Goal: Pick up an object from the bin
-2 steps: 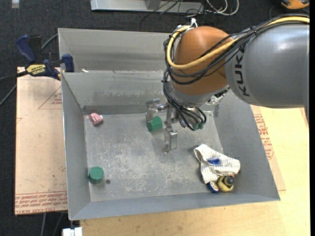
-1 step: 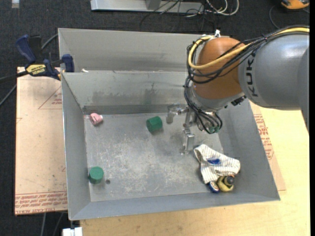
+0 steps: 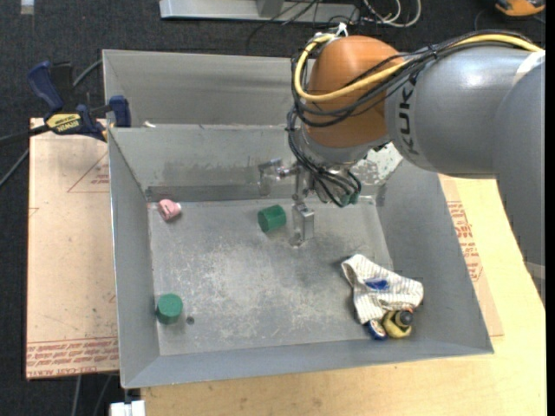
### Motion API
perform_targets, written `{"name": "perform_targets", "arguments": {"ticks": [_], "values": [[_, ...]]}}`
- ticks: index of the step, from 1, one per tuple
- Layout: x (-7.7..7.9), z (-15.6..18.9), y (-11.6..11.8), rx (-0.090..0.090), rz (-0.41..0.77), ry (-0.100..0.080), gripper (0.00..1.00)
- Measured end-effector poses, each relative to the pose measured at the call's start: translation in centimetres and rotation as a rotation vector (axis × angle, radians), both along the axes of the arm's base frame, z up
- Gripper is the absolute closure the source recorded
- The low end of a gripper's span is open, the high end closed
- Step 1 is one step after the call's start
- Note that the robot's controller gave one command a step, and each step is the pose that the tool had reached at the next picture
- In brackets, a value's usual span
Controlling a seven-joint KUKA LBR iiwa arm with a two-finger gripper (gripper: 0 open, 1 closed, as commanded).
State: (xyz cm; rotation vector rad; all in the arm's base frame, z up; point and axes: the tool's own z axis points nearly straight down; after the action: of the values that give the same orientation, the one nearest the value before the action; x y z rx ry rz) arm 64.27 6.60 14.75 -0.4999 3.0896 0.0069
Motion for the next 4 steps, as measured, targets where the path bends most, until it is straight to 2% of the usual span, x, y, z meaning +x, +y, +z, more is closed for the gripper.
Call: {"name": "perform_targets", "arguments": {"ticks": [1,2,3,4], "values": [[-4.5,-3.0,-11.6,-0.007,-0.126,0.015,0.00],[-6.5,-1.0,-8.7,-0.001,0.040,0.002,0.00],[-8.3,-4.3,-17.8,-0.006,0.047,0.012,0.00],[-9.9,0.8,-15.0,-0.001,0.135,-0.005,0.00]]}}
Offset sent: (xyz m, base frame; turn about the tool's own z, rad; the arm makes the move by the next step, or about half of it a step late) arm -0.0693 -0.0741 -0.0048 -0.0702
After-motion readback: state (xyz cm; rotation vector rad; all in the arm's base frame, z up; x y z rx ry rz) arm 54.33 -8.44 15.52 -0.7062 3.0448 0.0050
